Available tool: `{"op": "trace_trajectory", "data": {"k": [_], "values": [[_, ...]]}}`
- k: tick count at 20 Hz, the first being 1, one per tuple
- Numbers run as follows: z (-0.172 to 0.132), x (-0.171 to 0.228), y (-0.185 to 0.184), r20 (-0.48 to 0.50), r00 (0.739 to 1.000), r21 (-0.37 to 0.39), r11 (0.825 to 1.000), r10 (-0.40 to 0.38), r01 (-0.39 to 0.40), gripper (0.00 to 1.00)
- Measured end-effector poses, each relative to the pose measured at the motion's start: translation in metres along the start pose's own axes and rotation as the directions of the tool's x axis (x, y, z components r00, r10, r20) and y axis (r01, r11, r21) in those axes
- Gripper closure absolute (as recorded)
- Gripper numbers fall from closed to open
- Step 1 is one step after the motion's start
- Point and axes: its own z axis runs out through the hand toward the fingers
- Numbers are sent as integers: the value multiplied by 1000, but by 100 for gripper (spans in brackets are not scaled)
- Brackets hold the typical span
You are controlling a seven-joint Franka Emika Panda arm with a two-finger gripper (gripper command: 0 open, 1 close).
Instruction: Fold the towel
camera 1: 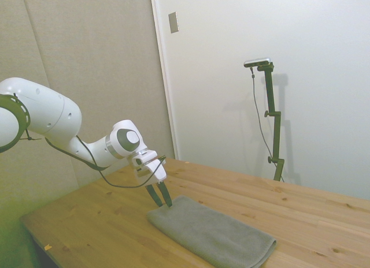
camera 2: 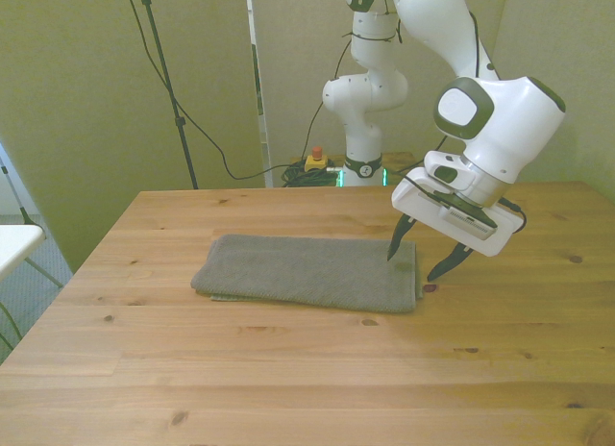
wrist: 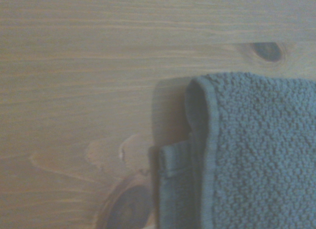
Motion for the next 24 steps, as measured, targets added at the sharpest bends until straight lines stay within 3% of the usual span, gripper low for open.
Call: {"op": "trace_trajectory", "data": {"k": [12, 13, 24], "values": [[15, 18, 18, -5, 1000, -16, 999, 28, -28, 0], [16, 19, 19, -5, 1000, -14, 999, 29, -29, 100], [20, 25, 32, 26, 999, 67, 997, 36, -37, 100]]}}
